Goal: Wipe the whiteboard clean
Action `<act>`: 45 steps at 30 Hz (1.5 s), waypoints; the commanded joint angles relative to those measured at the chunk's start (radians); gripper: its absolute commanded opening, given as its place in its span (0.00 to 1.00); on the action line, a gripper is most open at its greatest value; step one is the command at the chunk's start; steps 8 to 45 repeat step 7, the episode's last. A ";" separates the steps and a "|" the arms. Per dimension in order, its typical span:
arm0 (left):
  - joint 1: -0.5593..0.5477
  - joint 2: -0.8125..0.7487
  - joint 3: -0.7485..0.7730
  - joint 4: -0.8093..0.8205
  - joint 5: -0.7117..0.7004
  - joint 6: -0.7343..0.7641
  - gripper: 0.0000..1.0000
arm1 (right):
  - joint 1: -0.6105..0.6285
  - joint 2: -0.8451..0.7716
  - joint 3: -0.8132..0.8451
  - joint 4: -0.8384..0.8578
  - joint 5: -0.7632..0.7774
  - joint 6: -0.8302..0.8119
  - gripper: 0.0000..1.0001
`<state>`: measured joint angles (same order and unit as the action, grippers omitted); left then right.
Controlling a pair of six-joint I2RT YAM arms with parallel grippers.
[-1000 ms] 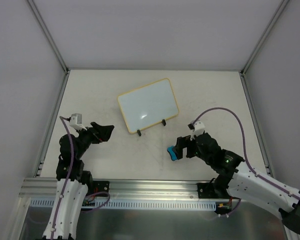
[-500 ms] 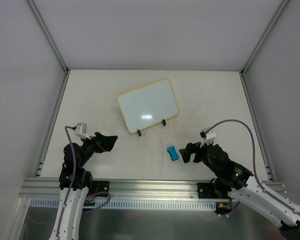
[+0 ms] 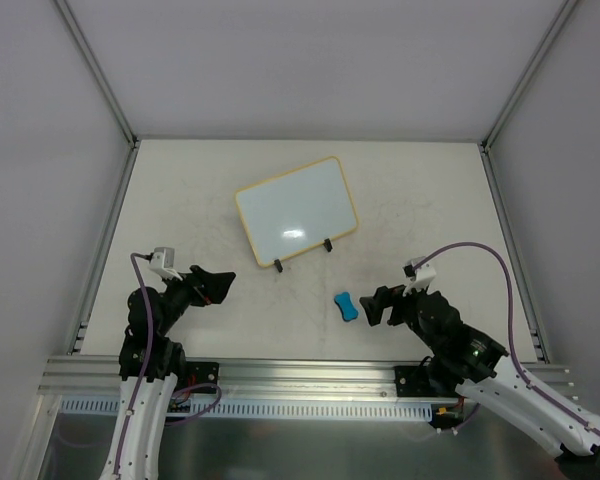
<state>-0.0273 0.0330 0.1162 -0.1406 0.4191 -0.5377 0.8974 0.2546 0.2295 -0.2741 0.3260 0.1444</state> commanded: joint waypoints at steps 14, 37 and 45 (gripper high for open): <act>-0.003 0.013 0.003 0.015 0.009 0.012 0.99 | 0.006 0.021 0.008 0.035 0.039 -0.003 0.99; -0.003 0.013 0.003 0.015 0.009 0.012 0.99 | 0.006 0.021 0.008 0.035 0.039 -0.003 0.99; -0.003 0.013 0.003 0.015 0.009 0.012 0.99 | 0.006 0.021 0.008 0.035 0.039 -0.003 0.99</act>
